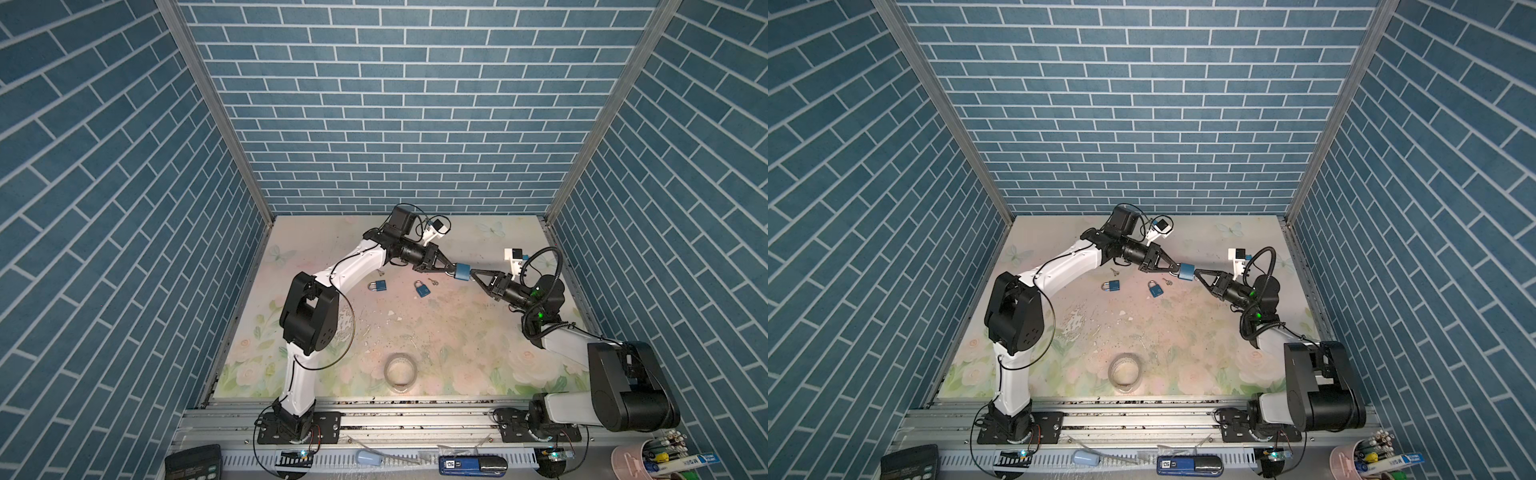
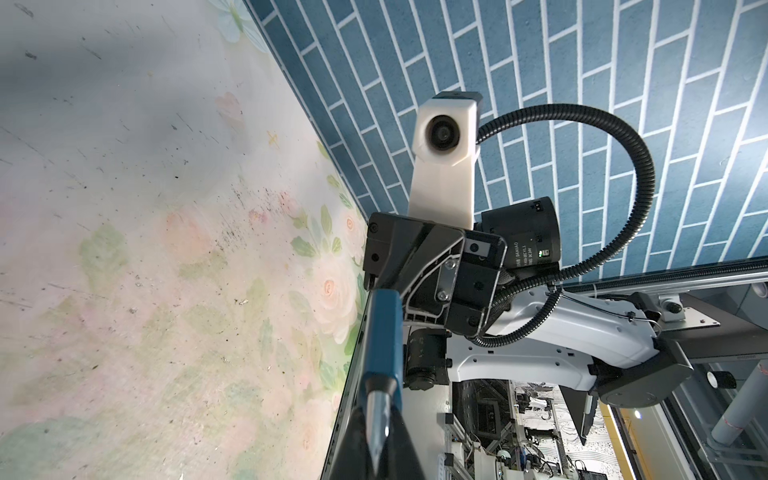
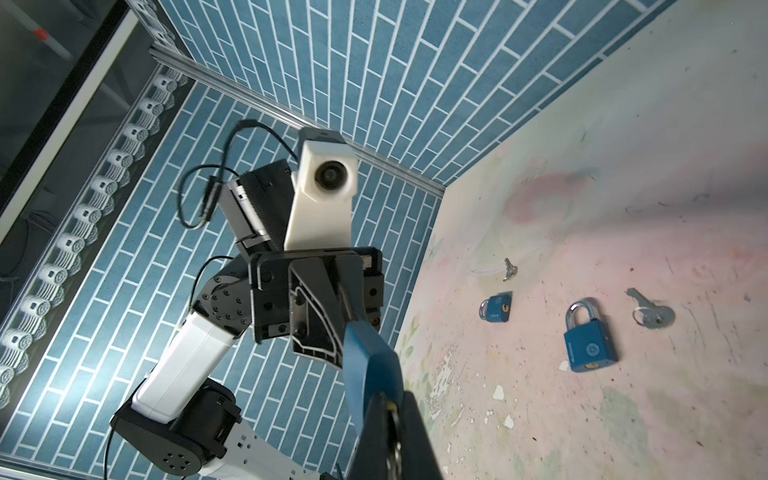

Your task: Lock with the key

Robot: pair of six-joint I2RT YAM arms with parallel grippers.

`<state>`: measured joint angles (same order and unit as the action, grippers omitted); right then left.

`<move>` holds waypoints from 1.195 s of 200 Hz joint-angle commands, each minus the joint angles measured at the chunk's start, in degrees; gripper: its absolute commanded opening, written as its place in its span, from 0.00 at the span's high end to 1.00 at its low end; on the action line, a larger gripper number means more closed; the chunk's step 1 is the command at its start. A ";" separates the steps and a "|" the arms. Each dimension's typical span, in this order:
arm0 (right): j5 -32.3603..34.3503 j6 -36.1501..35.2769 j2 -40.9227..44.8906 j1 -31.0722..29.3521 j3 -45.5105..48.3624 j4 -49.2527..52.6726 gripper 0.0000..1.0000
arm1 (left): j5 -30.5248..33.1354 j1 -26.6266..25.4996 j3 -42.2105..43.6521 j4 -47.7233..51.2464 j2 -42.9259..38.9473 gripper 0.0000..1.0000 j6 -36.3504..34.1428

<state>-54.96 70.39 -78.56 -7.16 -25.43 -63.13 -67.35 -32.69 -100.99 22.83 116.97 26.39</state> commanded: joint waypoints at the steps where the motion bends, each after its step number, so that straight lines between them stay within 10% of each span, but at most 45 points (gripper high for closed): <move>1: -1.29 0.31 -1.04 -0.64 -0.25 -2.77 1.00 | -1.51 -0.54 -2.83 -0.64 -0.47 1.00 0.00; 239: 4.42 -13.27 6.01 4.87 5.53 18.98 1.00 | 1.61 6.09 0.97 5.91 -2.78 1.00 -5.76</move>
<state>-54.33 61.98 -72.40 -5.98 -22.57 -49.87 -66.17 -32.14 -101.14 31.79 118.21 18.92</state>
